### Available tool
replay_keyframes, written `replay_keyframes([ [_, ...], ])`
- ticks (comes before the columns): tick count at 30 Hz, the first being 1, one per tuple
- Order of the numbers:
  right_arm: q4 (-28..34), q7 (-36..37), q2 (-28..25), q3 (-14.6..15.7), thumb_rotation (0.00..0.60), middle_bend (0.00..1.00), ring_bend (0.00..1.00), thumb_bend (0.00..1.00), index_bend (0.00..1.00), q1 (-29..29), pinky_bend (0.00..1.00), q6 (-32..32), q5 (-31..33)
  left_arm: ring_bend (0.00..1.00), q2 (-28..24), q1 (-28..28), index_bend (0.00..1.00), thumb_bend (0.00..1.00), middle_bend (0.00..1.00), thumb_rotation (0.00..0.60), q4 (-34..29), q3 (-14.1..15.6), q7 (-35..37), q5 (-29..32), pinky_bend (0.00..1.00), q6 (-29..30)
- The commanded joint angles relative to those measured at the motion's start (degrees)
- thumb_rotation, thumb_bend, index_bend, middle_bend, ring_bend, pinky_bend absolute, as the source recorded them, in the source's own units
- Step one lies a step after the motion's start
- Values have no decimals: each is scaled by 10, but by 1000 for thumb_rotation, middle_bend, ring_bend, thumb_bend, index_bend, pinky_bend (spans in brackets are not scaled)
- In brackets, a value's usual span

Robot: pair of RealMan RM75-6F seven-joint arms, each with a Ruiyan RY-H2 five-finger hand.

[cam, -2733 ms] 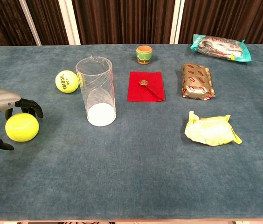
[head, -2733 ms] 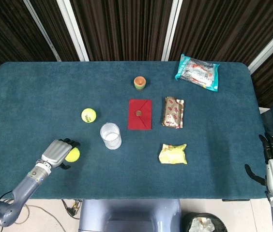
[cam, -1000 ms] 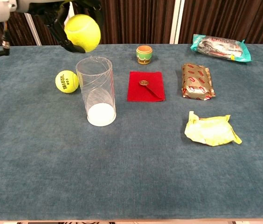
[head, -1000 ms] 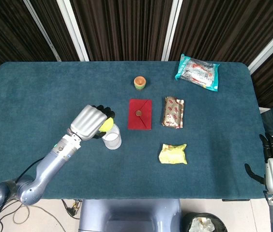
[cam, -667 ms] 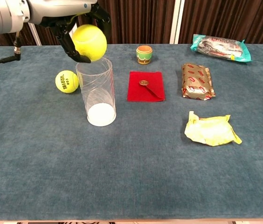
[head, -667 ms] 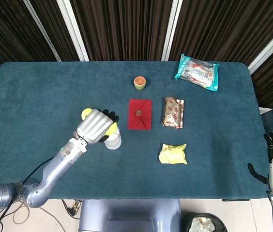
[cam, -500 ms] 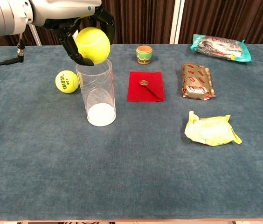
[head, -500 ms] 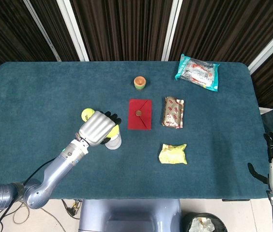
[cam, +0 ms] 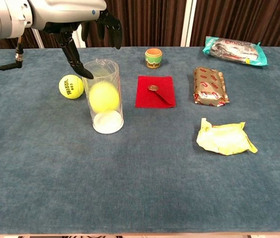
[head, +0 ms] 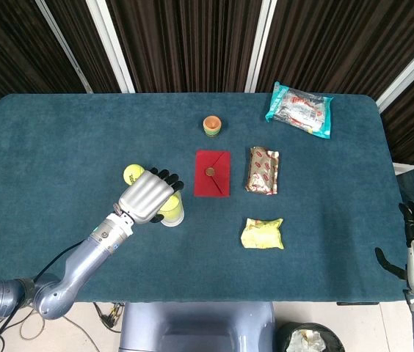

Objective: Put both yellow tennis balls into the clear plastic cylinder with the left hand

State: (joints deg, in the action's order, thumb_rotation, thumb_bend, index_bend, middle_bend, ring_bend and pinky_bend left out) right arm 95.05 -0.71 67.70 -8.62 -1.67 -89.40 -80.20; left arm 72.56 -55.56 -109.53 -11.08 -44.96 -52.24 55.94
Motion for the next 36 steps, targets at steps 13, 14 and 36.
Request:
replay_keyframes([
  [13,0,-7,2,2,600,0,50,335,0,-1,87,3,0,265,-9,47,316,74,275,600,-1,5,70,-38,314,81],
  [14,2,-9,3,3,600,0,50,335,0,-1,87,3,0,265,-11,59,314,74,274,600,1,4,89,-41,312,93],
  [36,-10,-32,15,-6,600,0,50,336,0,-6,87,16,27,198,22,85,276,74,215,600,249,27,244,-43,274,-19],
])
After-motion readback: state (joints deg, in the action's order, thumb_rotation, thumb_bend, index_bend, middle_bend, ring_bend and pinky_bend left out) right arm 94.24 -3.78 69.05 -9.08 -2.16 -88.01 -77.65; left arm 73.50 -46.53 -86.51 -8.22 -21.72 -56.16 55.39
